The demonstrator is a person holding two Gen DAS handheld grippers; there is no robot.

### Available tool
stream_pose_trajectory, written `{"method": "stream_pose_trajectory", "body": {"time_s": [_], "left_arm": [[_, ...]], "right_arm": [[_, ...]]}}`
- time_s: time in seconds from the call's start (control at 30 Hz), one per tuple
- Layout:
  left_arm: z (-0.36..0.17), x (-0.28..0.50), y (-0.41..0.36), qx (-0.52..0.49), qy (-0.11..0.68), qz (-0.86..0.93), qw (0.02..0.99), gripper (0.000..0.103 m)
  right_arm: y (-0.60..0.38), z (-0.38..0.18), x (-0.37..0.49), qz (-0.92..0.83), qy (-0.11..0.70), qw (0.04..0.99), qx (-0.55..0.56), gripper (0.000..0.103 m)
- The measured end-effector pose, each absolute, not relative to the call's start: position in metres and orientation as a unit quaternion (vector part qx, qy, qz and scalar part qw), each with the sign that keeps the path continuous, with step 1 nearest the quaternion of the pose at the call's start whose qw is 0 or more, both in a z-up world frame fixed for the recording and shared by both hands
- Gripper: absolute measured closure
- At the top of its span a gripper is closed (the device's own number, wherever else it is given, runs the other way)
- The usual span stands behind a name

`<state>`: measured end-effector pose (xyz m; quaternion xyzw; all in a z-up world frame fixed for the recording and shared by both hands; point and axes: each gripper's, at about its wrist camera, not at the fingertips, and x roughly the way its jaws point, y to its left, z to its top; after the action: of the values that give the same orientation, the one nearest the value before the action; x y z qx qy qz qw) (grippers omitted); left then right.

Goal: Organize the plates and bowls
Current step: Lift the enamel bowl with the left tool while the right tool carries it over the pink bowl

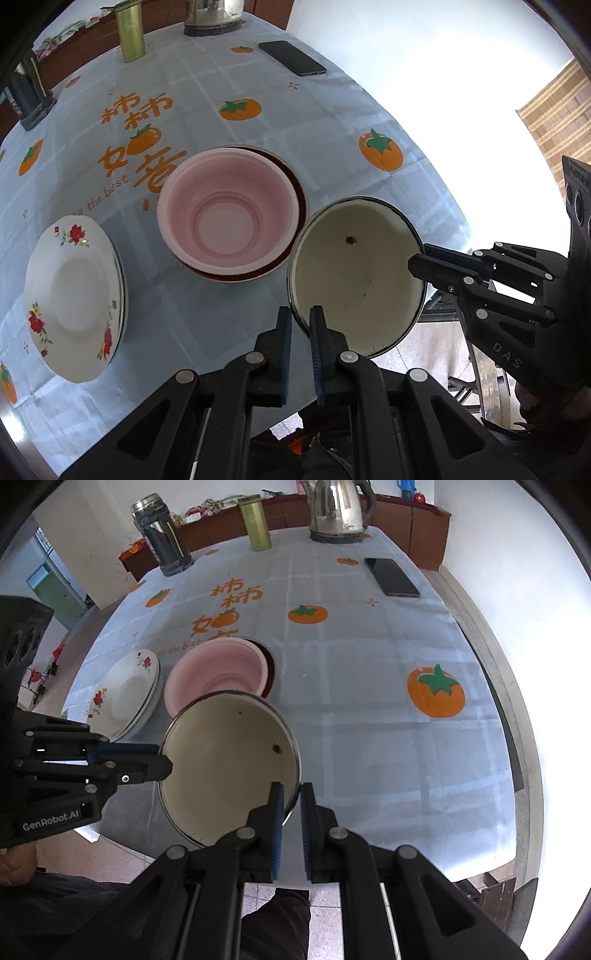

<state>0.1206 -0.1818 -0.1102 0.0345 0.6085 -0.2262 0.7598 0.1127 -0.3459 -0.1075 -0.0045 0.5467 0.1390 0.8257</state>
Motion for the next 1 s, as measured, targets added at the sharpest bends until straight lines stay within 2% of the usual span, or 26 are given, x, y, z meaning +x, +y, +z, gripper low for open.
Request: {"method": "stream_pose_trajectory", "body": {"time_s": [1.0], "left_arm": [[-0.096, 0.145, -0.133, 0.014, 0.602, -0.190, 0.776, 0.092]], "right_arm": [[-0.298, -0.098, 0.146, 0.177, 0.532, 0.828, -0.023, 0.094]]}}
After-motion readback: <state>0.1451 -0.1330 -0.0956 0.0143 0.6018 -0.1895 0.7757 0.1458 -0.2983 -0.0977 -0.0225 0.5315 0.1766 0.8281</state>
